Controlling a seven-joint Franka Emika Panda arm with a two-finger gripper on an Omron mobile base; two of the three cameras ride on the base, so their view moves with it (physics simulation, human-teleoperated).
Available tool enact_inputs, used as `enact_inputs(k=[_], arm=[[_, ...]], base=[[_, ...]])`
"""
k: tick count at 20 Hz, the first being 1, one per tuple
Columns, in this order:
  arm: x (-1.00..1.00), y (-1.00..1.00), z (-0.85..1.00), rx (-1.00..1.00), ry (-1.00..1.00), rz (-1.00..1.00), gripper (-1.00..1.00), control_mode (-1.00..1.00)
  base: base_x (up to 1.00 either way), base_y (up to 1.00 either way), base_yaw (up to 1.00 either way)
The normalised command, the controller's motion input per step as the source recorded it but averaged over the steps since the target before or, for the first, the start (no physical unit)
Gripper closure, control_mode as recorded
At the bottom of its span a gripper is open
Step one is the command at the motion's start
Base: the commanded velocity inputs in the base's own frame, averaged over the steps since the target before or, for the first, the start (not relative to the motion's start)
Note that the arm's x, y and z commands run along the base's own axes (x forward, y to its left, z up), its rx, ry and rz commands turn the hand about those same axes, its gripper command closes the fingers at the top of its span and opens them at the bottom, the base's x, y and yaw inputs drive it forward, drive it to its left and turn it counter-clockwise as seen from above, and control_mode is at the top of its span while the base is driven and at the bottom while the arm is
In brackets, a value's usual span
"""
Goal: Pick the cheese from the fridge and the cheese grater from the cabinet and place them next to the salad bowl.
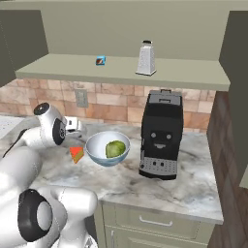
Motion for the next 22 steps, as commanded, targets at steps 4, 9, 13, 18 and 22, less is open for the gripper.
enact_inputs(k=[4,9,13,18,22], arm=[[-0.31,-0.27,0.43,0.08,-0.16,0.00,-1.00,-1.00],[-0.32,-0.29,0.53,0.17,-0.11,-0.01,-1.00,-1.00],[-0.28,-0.26,0.62,0.16,0.00,-0.07,-1.00,-1.00],[-0.23,-0.22,0.58,0.15,0.03,-0.07,-1.00,-1.00],[-0.22,-0.23,0.62,0.02,0.02,-0.15,-1.00,-1.00]], base=[[0.00,0.00,0.00],[0.00,0.00,0.00],[0.00,0.00,0.00],[0.00,0.00,0.00],[0.00,0.00,0.00]])
